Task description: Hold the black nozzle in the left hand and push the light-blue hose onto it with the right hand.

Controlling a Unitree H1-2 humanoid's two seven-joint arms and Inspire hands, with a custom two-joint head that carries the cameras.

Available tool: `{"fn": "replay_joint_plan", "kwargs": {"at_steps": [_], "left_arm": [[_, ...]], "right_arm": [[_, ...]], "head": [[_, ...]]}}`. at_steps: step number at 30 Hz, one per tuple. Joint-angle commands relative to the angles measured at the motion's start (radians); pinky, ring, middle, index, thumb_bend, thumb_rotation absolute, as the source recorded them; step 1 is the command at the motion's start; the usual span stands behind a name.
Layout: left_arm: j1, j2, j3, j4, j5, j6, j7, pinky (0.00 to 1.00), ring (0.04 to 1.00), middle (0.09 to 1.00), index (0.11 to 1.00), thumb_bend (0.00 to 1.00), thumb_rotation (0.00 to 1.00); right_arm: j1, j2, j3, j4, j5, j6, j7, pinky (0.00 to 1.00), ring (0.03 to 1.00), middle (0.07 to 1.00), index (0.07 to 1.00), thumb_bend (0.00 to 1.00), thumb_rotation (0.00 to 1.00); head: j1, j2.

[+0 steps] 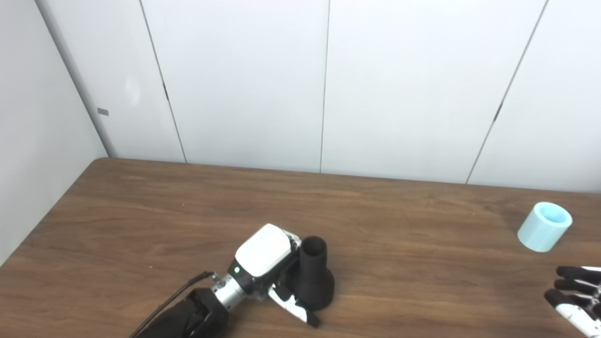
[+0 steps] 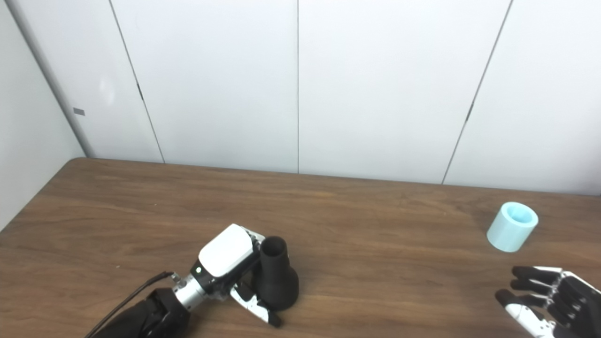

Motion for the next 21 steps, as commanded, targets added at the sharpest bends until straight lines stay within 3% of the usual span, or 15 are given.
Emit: {"fn": "replay_joint_plan", "kwargs": {"at_steps": [1,6,11,14,16,18,21], "left_arm": [[0.162,-0.088,-0.105,0.076,0.014,-0.019,0.05,0.31,0.414,0.472,0.509,0.52,0.0],[0.152,-0.099,-0.199,0.084,0.034,-0.019,0.123,0.35,0.451,0.464,0.522,0.52,0.0],[0.143,-0.097,-0.253,0.078,0.005,-0.019,0.123,0.34,0.462,0.467,0.52,0.52,0.0],[0.139,-0.086,-0.275,0.077,-0.017,-0.019,0.128,0.34,0.457,0.466,0.522,0.52,0.0],[0.136,-0.078,-0.294,0.084,-0.031,-0.019,0.14,0.34,0.456,0.465,0.521,0.52,0.0],[0.135,-0.066,-0.311,0.078,-0.051,-0.02,0.14,0.34,0.456,0.467,0.518,0.52,0.0],[0.138,-0.048,-0.327,0.06,-0.063,-0.019,0.131,0.34,0.46,0.47,0.516,0.52,0.0]], "right_arm": [[-0.023,-0.012,-0.024,-0.065,-0.013,-0.01,-0.024,0.49,0.585,0.614,0.491,0.49,0.15],[-0.071,-0.023,-0.047,-0.107,-0.091,0.056,-0.066,0.44,0.541,0.588,0.49,0.49,0.14],[-0.168,-0.019,-0.065,-0.112,-0.177,0.114,-0.107,0.4,0.51,0.566,0.489,0.49,0.15],[-0.221,-0.018,-0.066,-0.079,-0.225,0.117,-0.113,0.43,0.577,0.61,0.491,0.5,0.15],[-0.25,-0.021,-0.065,-0.051,-0.23,0.117,-0.104,0.59,0.708,0.725,0.67,0.63,0.19],[-0.27,-0.039,-0.046,-0.011,-0.265,0.114,-0.099,0.73,0.813,0.815,0.781,0.72,0.25],[-0.294,-0.058,-0.018,0.054,-0.325,0.093,-0.107,0.76,0.858,0.88,0.863,0.85,0.38]], "head": [[-0.017,0.0],[-0.072,0.003],[-0.12,0.014],[-0.157,0.019],[-0.185,0.018],[-0.231,0.009],[-0.283,-0.001]]}}
